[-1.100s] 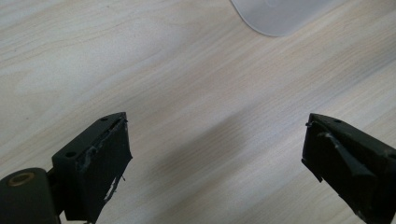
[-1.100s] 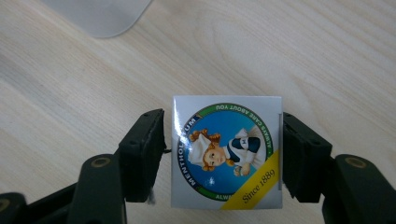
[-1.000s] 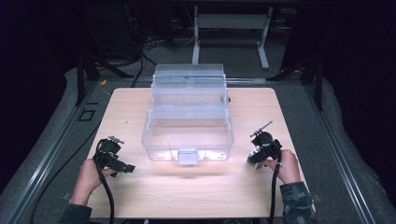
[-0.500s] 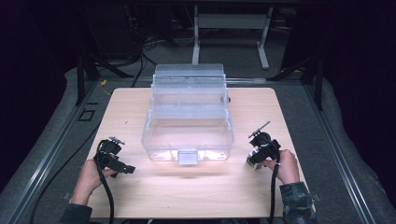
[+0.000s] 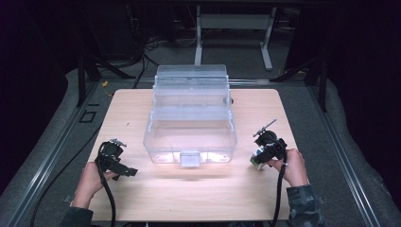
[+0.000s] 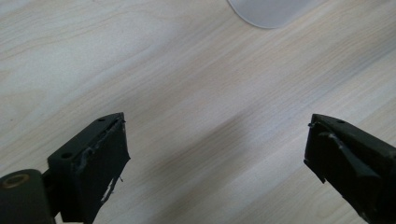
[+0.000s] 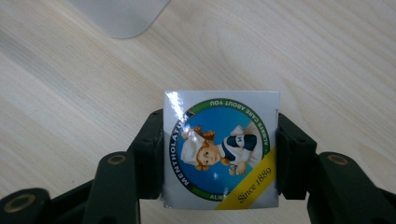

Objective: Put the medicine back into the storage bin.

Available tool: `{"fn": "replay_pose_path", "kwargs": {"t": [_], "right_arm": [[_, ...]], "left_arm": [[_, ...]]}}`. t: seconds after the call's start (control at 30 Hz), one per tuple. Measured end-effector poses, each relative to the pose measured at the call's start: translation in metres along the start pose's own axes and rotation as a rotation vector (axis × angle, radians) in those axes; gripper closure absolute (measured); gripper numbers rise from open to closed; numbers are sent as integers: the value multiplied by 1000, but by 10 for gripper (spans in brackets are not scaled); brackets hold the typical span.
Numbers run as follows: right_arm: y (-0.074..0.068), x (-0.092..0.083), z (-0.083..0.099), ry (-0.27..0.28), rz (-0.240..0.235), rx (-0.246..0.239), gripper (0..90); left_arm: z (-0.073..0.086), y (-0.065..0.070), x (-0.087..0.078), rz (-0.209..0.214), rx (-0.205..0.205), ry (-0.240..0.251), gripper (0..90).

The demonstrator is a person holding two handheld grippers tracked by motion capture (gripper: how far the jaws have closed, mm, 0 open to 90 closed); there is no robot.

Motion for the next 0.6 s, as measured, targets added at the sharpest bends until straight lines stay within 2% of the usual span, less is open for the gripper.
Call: {"fn": "replay_pose_path", "kwargs": {"t": [0.17, 0.27, 0.33, 0.6], "right_arm": [[1, -14, -3, 18, -18, -7, 463], [3, -21, -3, 10, 6, -13, 463], [4, -24, -4, 18, -4, -16, 463], [9, -36, -8, 20, 0, -18, 463]], "left_arm": [[1, -2, 0, -9, -3, -2, 32], [1, -2, 0, -11, -4, 2, 31], [1, -2, 1, -7, 2, 3, 19], [0, -3, 1, -17, 6, 9, 2]]}}
Point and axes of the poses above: each handheld gripper's, and its own axes: x roughly forward along the jaws, z roughly out of its underside, y roughly to its right, the point moved 7 cm from there along x, roughly forward along the jaws, and after that the axes turned 10 degrees about -y, right-handed, at the moved point
